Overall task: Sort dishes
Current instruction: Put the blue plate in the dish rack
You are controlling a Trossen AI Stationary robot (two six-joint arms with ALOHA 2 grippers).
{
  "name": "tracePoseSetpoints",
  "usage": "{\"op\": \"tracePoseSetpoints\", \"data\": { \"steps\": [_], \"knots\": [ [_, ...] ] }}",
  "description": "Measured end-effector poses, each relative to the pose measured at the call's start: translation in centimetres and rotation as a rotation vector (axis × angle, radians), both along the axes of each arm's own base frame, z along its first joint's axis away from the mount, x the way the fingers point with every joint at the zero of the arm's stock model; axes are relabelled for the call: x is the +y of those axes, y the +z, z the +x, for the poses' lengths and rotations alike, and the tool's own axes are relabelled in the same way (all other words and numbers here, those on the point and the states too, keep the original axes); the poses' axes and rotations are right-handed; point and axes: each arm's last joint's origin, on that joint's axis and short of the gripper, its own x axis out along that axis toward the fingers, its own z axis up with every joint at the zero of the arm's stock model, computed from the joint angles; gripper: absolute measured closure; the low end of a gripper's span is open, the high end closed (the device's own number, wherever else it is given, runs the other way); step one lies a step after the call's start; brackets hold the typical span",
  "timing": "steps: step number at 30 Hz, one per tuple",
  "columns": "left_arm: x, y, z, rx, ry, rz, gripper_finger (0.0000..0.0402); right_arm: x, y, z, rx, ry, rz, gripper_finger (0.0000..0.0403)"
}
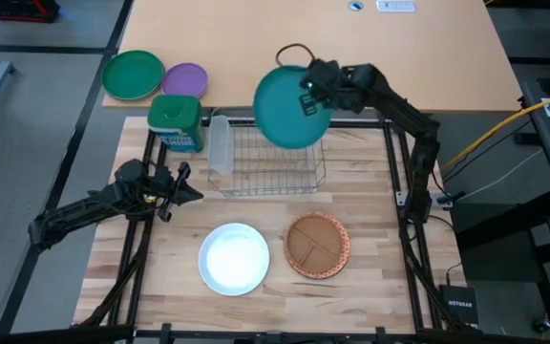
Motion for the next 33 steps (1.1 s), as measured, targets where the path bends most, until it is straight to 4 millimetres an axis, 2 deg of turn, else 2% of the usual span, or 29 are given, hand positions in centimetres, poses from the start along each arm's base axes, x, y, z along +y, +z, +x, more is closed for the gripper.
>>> {"op": "tracePoseSetpoints", "data": {
  "steps": [4,8,15,20,26,33],
  "knots": [
    [0.0,-0.1,0.0,0.007,0.000,-0.004,0.0398,-1.1,0.3,-1.0,0.019,-0.007,-0.004,0.0394],
    [0.0,-0.2,0.0,0.024,0.001,-0.013,0.0398,-1.2,0.6,-2.3,0.053,-0.017,-0.027,0.0394],
    [0.0,-0.3,0.0,0.032,0.001,-0.017,0.0398,0.5,0.5,-6.0,0.098,-0.090,-0.068,0.0395],
    [0.0,-0.4,0.0,0.039,0.002,-0.015,0.0398,1.7,-1.5,-8.1,0.105,-0.169,-0.028,0.0395],
    [0.0,-0.4,0.0,0.038,0.006,0.009,0.0398,2.1,-4.6,-8.3,0.133,-0.206,0.068,0.0395],
    [0.1,-0.4,0.0,0.022,0.039,0.061,0.0398,2.0,-5.2,-8.1,0.149,-0.203,0.086,0.0396]
  ]
}}
